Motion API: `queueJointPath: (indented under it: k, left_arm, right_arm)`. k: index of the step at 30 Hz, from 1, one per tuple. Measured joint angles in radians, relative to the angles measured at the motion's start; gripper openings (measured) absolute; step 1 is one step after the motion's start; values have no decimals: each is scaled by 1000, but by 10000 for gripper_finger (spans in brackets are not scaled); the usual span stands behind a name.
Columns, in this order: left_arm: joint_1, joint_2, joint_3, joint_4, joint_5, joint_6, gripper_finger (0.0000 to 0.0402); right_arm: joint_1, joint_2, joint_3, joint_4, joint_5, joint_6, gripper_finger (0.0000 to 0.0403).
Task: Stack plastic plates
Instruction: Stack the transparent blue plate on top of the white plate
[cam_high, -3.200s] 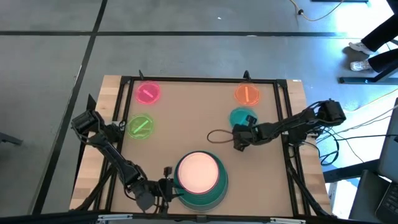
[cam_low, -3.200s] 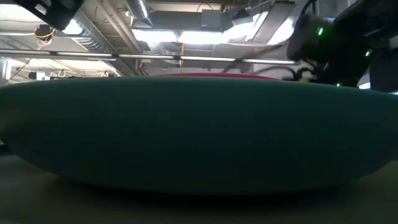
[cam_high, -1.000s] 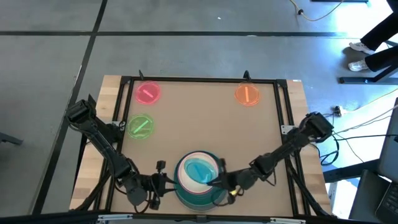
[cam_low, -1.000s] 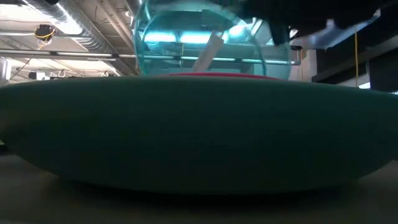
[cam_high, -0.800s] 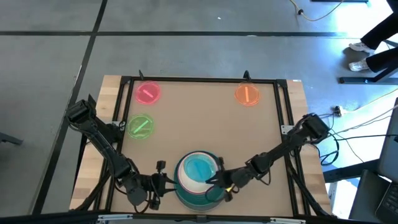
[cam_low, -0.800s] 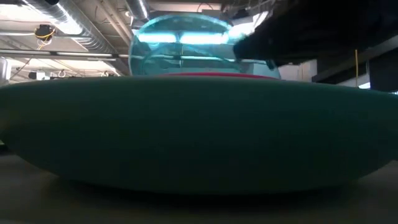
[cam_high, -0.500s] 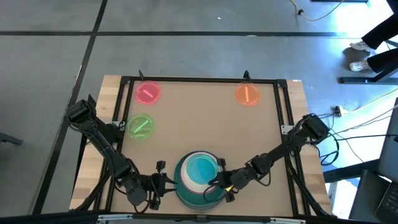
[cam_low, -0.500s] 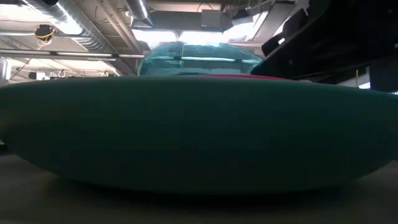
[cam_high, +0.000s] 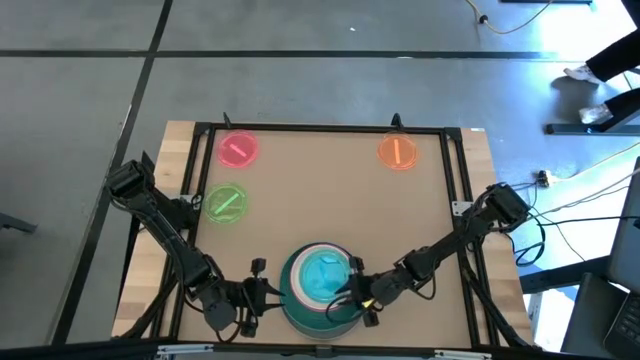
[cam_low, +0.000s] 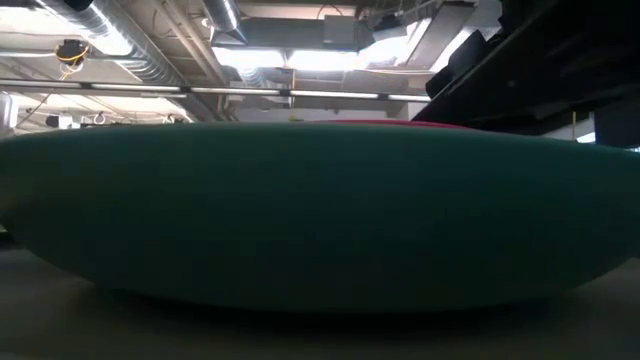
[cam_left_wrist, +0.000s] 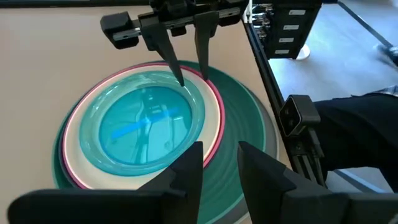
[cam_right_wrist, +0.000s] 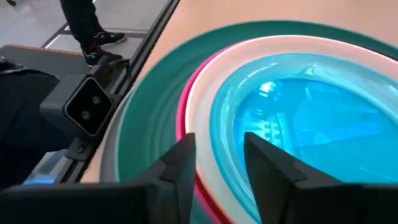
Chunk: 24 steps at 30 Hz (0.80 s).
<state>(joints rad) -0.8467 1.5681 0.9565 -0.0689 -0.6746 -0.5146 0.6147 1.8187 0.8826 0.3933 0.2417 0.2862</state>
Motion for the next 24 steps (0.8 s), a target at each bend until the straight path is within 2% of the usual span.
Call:
queueJointPath:
  k: [5, 11, 24]
  left_arm:
    - [0, 0, 0, 0, 0, 0, 94]
    - [0, 0, 0, 0, 0, -1, 94]
    - [0, 0, 0, 1, 0, 0, 94]
  right_arm:
    - [0, 0, 19, -9, 0, -28, 140]
    - [1, -2, 19, -107, -8, 7, 130]
    - [0, -16, 17, -95, 10, -30, 127]
